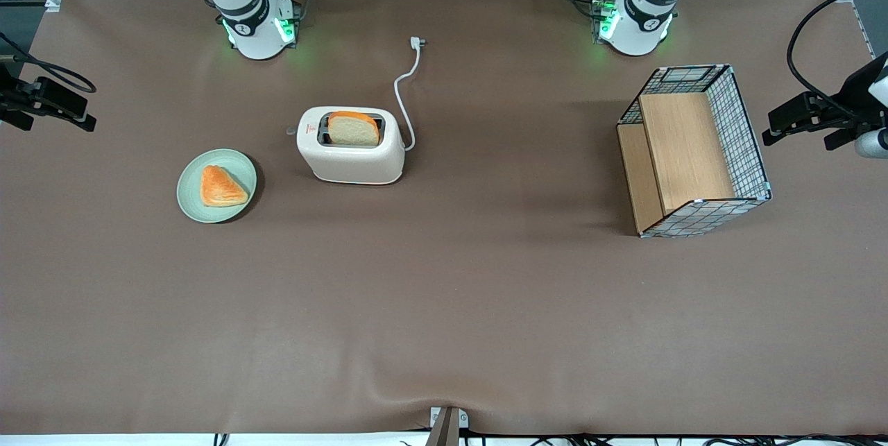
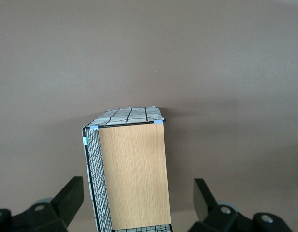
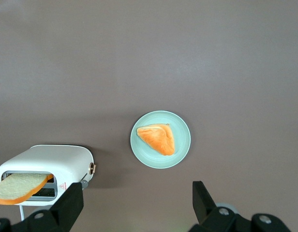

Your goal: Press toaster button with right arm

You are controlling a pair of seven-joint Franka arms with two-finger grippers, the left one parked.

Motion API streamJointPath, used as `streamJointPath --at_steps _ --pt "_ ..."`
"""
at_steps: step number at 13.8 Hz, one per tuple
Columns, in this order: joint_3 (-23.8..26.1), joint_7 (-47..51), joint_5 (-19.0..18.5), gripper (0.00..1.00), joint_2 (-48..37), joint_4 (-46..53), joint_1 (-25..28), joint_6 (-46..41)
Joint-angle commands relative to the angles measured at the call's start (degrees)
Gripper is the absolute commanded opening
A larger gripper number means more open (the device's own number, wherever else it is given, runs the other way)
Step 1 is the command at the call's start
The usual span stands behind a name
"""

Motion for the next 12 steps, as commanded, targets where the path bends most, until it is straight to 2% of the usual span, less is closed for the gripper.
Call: streamJointPath --at_steps 1,9,12 --pt "0.0 -0.3 -0.7 1.0 -0.1 0.5 -0.2 -0.4" --pt "0.0 -0.3 -0.5 1.0 0.2 0.5 -0.2 -0.6" --pt "0.0 -0.5 -0.3 1.0 0.0 0.6 -0.1 -3.4"
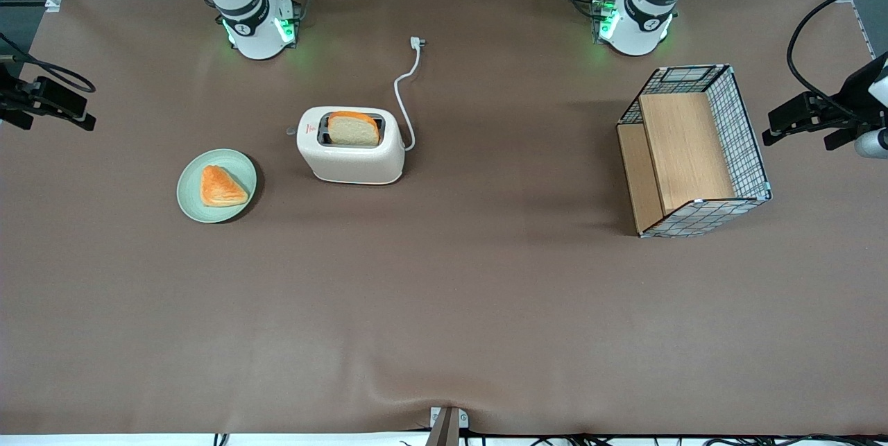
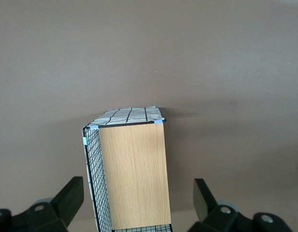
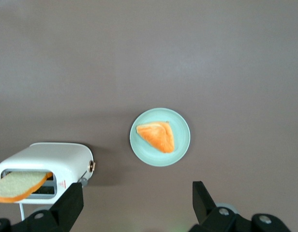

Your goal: Press toaster button with right arm

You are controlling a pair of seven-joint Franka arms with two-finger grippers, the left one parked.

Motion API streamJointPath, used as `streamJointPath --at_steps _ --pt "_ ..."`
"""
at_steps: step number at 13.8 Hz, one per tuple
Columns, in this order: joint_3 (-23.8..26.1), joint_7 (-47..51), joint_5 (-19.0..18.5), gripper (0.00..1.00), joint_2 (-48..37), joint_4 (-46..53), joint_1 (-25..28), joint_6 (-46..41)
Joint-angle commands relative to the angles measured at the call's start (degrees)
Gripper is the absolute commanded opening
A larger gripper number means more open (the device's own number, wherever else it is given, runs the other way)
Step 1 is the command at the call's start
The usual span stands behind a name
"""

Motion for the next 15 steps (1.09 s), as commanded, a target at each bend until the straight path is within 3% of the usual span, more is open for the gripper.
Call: streamJointPath --at_steps 1,9,10,13,15 --pt "0.3 -0.5 -0.5 1.0 0.1 0.5 0.3 -1.9" --pt "0.4 -0.4 2.4 1.0 0.1 -2.5 1.1 -4.4" --pt "0.4 0.1 3.5 0.96 0.1 -3.6 0.9 -4.4" --pt "-0.2 0.3 6.7 0.53 0.0 -7.0 0.5 -4.1" --pt "-0.2 0.3 6.8 0.12 -0.6 -10.5 0.5 -2.7"
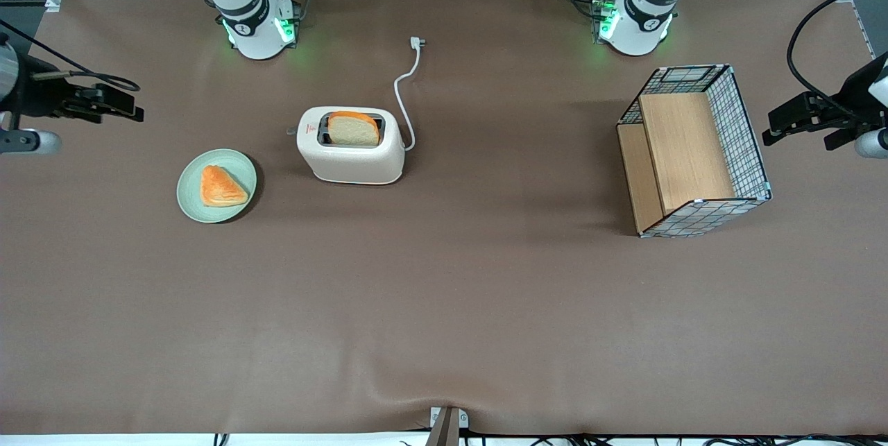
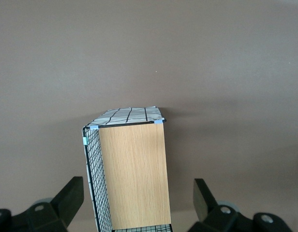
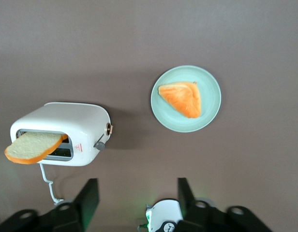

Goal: Press toaster button with right arm
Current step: 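Move the right gripper over the green plate toward the toaster's side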

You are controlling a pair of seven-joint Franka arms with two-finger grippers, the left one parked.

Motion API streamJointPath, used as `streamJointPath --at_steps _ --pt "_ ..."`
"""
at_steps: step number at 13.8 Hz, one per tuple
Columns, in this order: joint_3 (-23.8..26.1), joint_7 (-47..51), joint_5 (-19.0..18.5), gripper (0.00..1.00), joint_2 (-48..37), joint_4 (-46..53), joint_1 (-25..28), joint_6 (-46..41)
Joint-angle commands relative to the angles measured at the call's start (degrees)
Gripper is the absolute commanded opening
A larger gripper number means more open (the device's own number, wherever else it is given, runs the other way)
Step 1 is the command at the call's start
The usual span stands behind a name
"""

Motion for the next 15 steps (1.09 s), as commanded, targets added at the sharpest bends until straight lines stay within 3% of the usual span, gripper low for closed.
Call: streamJointPath --at_steps 1,2,5,9,15 --pt "-0.2 0.5 1.3 0.0 -1.7 -5.7 -0.1 2.8" --pt "-0.2 0.6 1.6 0.0 -2.0 -7.3 -0.2 3.2" --pt "-1.2 0.7 8.4 0.0 -3.2 -13.6 -1.8 5.3" --pt "-2.2 0.6 14.9 0.0 -9.6 -30.5 -1.8 17.2" --pt "-1.9 0.7 20.7 0.0 -9.9 -40.7 -0.5 25.3"
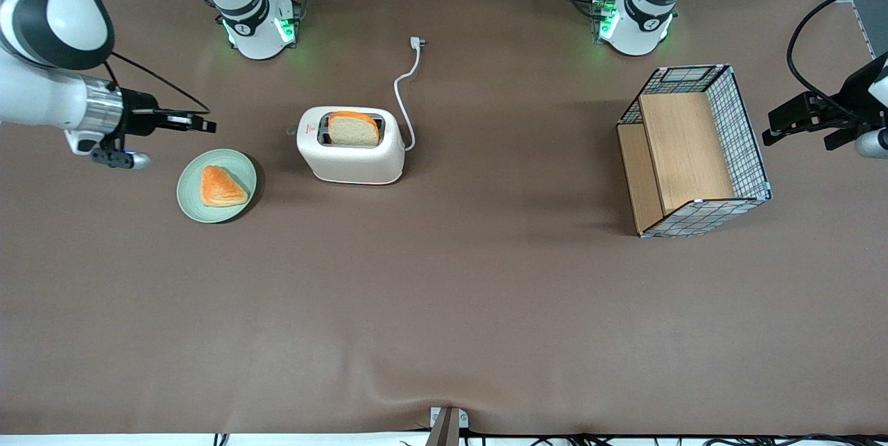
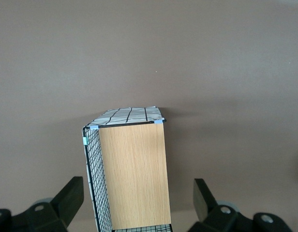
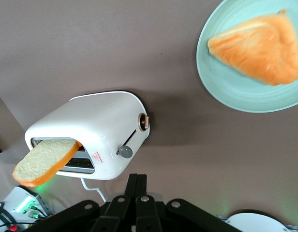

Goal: Press toaster button with right arm
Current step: 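Move the right gripper over the green plate toward the toaster's side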

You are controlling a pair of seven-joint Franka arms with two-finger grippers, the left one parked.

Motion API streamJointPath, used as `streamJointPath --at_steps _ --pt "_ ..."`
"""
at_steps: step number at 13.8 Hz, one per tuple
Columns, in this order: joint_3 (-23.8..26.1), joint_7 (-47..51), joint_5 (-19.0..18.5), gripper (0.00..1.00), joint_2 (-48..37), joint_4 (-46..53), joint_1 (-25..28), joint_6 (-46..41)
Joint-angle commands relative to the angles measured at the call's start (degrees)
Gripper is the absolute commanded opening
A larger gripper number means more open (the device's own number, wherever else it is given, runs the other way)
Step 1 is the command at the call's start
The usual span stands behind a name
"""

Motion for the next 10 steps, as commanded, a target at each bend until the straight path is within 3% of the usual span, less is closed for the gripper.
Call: streamJointPath --at_steps 1,6,10 --pt "0.4 0.4 3.5 0.0 -2.1 -5.2 0.9 3.4" --pt "0.4 0.4 8.9 0.0 -0.9 -9.8 4.6 11.0" --pt "0.5 0.4 10.0 0.0 -0.7 -13.3 7.5 15.3"
